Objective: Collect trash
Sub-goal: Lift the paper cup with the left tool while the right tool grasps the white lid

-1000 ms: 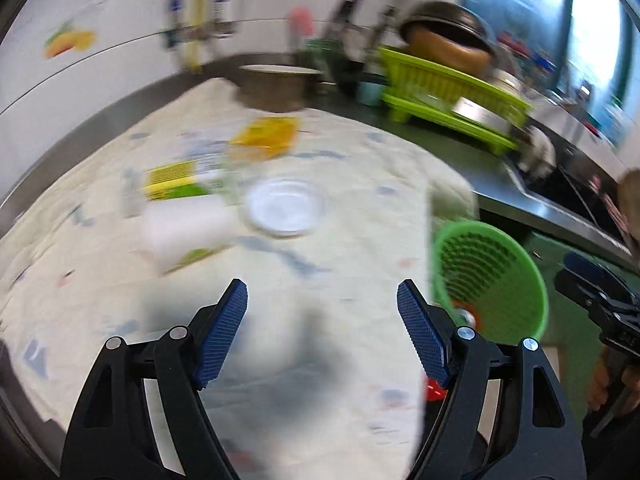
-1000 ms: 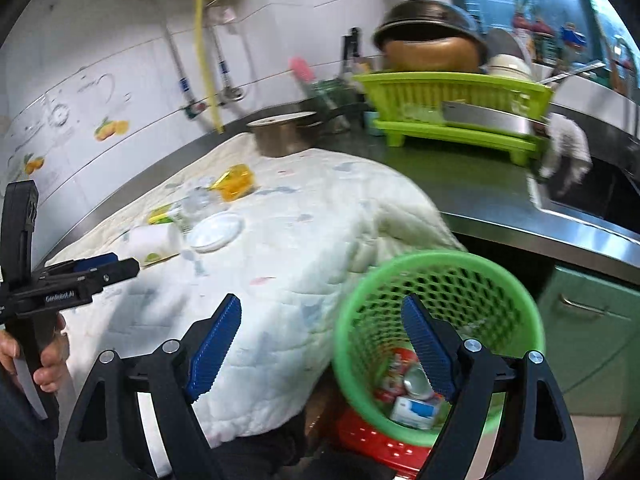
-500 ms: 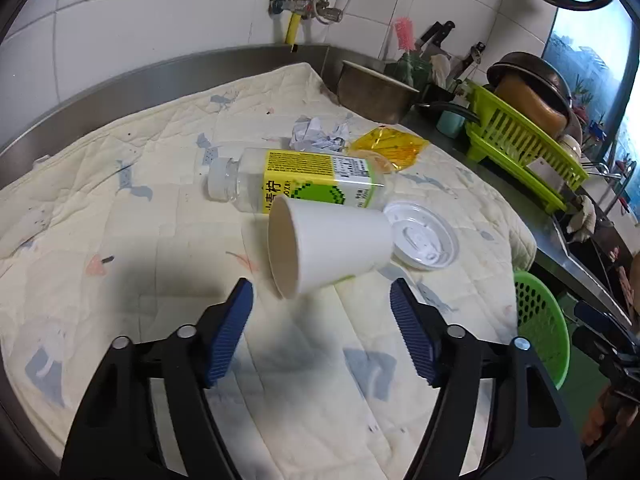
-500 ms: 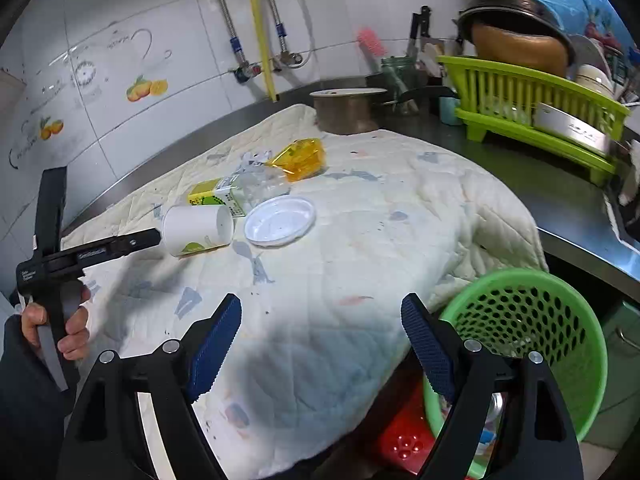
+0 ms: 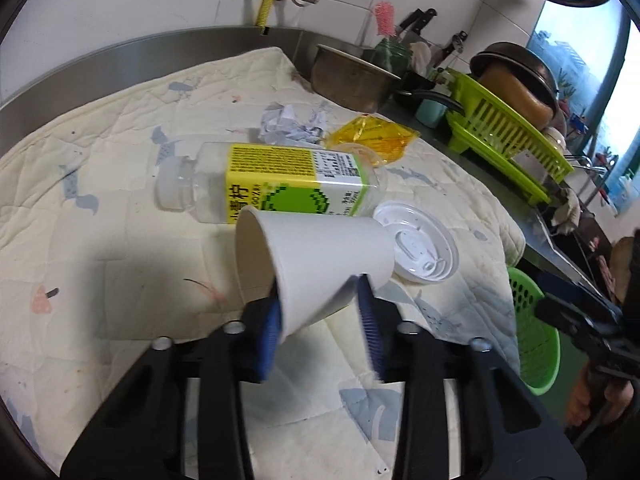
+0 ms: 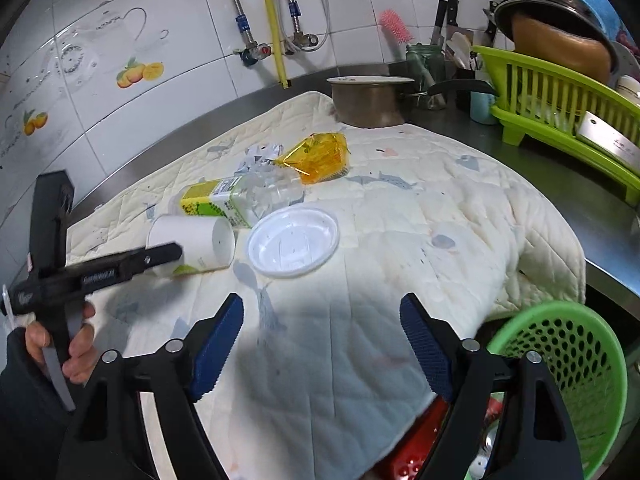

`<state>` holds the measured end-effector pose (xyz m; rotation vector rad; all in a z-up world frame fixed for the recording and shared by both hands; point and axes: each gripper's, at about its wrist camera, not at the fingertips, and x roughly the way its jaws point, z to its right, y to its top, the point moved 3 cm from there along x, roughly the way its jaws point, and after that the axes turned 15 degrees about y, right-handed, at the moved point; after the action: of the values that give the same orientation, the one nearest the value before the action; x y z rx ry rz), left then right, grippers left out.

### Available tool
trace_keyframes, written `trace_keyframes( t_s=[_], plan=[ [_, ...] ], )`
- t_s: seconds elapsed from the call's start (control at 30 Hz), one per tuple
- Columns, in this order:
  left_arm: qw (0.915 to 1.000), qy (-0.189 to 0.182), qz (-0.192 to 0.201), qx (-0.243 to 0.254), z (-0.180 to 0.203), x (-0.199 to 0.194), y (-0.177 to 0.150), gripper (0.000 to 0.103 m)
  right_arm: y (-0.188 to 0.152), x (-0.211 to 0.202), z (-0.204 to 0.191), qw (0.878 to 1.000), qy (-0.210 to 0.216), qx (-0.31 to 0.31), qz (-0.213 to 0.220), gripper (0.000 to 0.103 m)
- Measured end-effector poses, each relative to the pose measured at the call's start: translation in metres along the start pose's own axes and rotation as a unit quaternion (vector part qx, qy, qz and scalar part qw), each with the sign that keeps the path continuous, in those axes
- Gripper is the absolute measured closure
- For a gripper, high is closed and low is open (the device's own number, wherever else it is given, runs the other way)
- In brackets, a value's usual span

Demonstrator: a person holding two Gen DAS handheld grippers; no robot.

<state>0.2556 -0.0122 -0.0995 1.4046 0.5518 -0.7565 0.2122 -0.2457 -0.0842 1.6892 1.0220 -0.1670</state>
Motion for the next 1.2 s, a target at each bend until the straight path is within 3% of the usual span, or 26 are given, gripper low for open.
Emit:
trace_keyframes(
  t_s=[0.17, 0.3, 0.4, 0.73, 0.93, 1.2],
  plan=[
    [0.9997, -0.02, 0.011, 0.007, 0.006, -0.004, -0.003, 0.085, 0.015, 0.025, 0.011, 1.0, 0.002, 0.015, -0.009, 0.041],
    [0.9995, -0.023, 0.021, 0.009, 0.01, -0.013, -0.005, 0.1, 0.025, 0.043, 0.017, 0.999, 0.007, 0.03, -0.014, 0.057],
    [0.9994, -0.023, 0.026, 0.007, 0.011, -0.02, -0.009, 0.102, 0.03, 0.06, 0.025, 0.999, 0.015, 0.048, -0.022, 0.067],
    [0.9988, -0.015, 0.047, 0.005, 0.005, -0.046, -0.015, 0.102, 0.033, 0.093, 0.035, 0.997, -0.015, 0.053, -0.045, 0.093],
    [0.9988, -0.011, 0.047, 0.002, 0.002, -0.052, -0.019, 0.102, 0.029, 0.086, 0.033, 0.998, -0.022, 0.047, -0.032, 0.097],
    [0.9982, -0.018, 0.056, 0.005, 0.011, -0.067, -0.021, 0.102, 0.022, 0.046, 0.019, 0.999, -0.041, 0.008, -0.015, 0.098]
  ],
)
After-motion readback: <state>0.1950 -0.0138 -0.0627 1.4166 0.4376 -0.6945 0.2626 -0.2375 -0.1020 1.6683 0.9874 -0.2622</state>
